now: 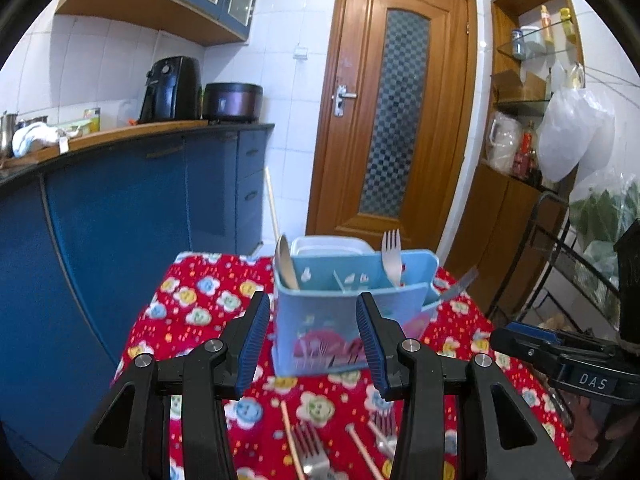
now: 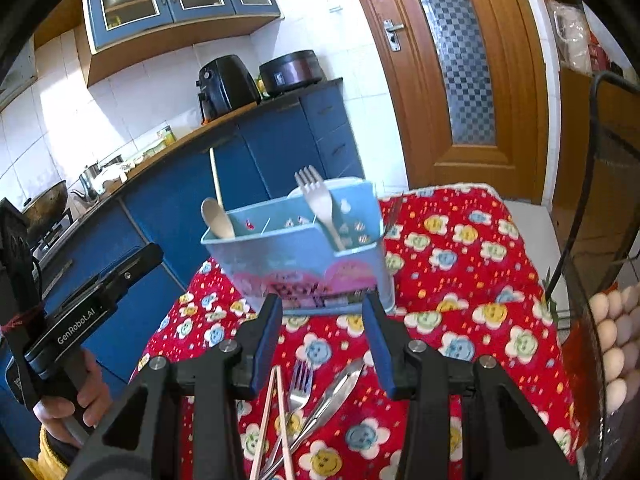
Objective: Organize utensils
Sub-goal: 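Withdraw both open tools from the caddy toward the utensils on the tablecloth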
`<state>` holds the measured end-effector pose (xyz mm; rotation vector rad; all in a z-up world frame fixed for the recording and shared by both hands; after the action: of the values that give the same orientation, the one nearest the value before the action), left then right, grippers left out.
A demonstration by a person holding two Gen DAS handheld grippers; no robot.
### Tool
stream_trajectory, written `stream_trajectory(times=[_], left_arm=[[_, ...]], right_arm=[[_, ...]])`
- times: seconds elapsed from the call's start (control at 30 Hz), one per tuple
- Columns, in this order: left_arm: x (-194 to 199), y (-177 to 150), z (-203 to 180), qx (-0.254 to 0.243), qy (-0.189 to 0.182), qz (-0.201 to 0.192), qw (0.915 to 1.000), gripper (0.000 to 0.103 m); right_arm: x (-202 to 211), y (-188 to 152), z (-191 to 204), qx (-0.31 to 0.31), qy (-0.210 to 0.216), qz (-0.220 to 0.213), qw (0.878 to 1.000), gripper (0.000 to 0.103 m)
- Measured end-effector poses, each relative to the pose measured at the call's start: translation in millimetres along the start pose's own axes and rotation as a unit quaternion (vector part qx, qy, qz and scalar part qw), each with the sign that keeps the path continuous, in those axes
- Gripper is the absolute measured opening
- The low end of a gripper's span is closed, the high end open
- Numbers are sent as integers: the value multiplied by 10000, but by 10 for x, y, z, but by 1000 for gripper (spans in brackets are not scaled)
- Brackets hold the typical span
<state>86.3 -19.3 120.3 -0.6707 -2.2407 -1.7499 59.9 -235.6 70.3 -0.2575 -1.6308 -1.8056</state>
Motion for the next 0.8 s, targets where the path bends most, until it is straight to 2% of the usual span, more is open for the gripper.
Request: stream_trajectory(times=[0.8], left_arm=[[-33,-681,408,303,389,942,9943,46]], right_arm=[[-454,-781,339,182,191,1123,9933,43]])
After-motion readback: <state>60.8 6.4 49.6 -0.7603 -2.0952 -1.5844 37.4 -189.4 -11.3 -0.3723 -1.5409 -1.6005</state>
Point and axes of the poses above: each gripper's, at about its wrist camera, not at the fingertips, and x roughly against the way its jaws point, z to its left, y to its top, the point moved 2 cm from there along -x, roughly the way its jaws point, and after that the axes turned 9 degrees about x, right-handed, at the moved point
